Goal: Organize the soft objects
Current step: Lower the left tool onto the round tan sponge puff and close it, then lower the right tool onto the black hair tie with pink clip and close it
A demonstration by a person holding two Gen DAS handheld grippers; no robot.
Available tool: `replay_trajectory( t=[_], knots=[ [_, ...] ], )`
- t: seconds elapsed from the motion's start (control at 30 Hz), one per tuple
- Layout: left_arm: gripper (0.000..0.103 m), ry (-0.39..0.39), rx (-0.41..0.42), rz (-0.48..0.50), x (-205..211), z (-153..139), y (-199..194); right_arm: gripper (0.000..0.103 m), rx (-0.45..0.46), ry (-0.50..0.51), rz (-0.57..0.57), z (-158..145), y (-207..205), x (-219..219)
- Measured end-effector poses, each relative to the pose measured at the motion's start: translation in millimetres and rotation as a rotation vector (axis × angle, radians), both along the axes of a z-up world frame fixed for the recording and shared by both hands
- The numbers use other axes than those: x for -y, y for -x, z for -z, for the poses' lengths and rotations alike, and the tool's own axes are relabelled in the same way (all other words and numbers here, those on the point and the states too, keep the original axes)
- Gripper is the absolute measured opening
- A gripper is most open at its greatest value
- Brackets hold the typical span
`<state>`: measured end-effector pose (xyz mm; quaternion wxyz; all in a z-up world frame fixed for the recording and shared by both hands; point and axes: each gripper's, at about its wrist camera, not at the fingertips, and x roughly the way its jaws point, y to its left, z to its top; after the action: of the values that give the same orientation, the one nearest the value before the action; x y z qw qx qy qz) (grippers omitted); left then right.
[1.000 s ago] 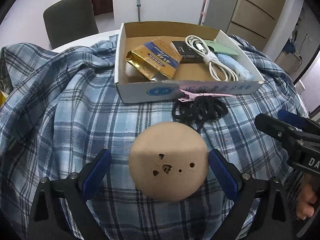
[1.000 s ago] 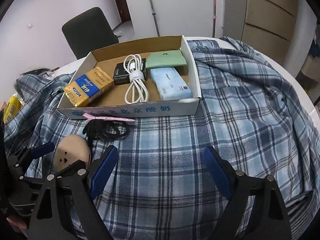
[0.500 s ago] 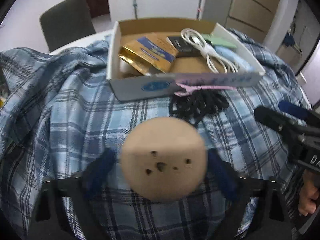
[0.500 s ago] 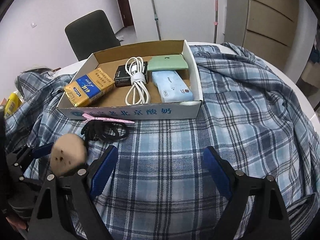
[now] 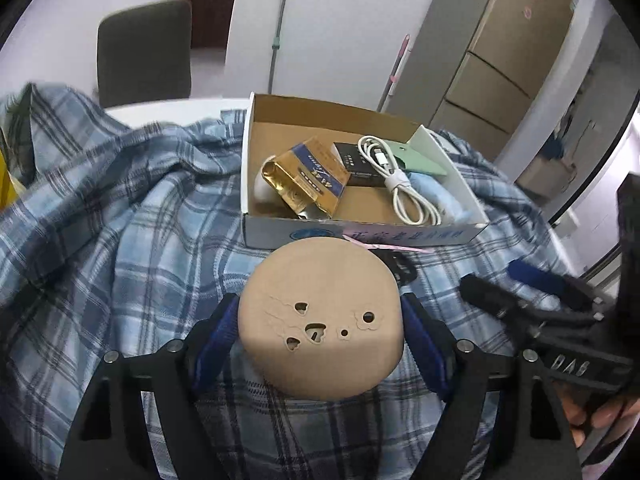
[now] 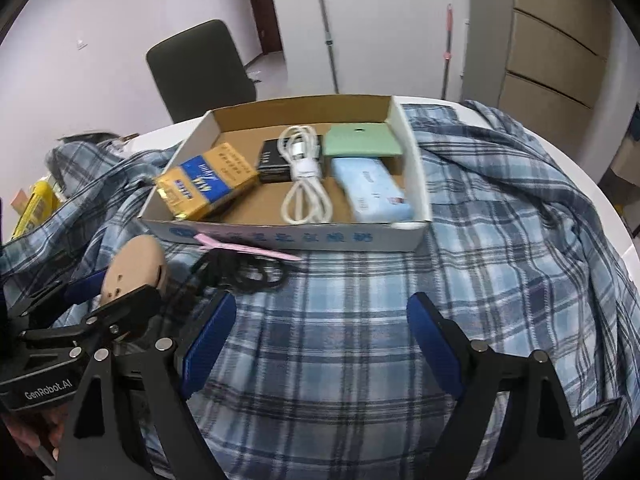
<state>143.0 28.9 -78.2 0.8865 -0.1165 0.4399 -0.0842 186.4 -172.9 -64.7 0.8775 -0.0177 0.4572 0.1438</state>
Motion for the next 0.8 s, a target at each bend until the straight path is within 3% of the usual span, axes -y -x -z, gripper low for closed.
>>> replay_trajectory(
  t=[0.23, 0.33, 0.43, 0.5, 0.6, 0.7, 0.8],
  knots=[
    [0.081, -0.039, -0.032, -0.015, 0.1, 11.5, -0.9, 0.085, 0.009, 0.020, -0.002, 2.3, 3.2, -4.3],
    [0.081, -0.049, -0.024, -0.010, 0.8, 11.5, -0.5, 0.084, 0.004, 0.078, 0.005, 8.2, 3.3, 2.0],
    [0.081, -0.078, -0.033, -0.003, 4.8, 13.9, -1.0, 0.072, -0.025, 0.105, 0.017, 17.0, -0.4, 15.0],
    [0.081, -0.099, -0.053, 0.020, 9.9, 16.8, -2.6, 0.056, -0.065, 0.082, 0.020, 23.3, -3.8, 24.7],
    [0.082, -0.111, -0.095, 0.034, 12.1, 24.7, -6.5, 0.041, -0.111, 0.057, 0.022, 32.8, -8.9, 34.6],
    [0.084, -0.114, -0.111, 0.035, 11.9, 28.2, -8.1, 0.033, -0.109, 0.064, 0.023, 35.3, -10.6, 38.5],
    [0.085, -0.138, -0.112, 0.038, 14.7, 29.3, -8.1, 0.032, -0.090, 0.117, 0.037, 37.7, -12.7, 39.2]
  ],
)
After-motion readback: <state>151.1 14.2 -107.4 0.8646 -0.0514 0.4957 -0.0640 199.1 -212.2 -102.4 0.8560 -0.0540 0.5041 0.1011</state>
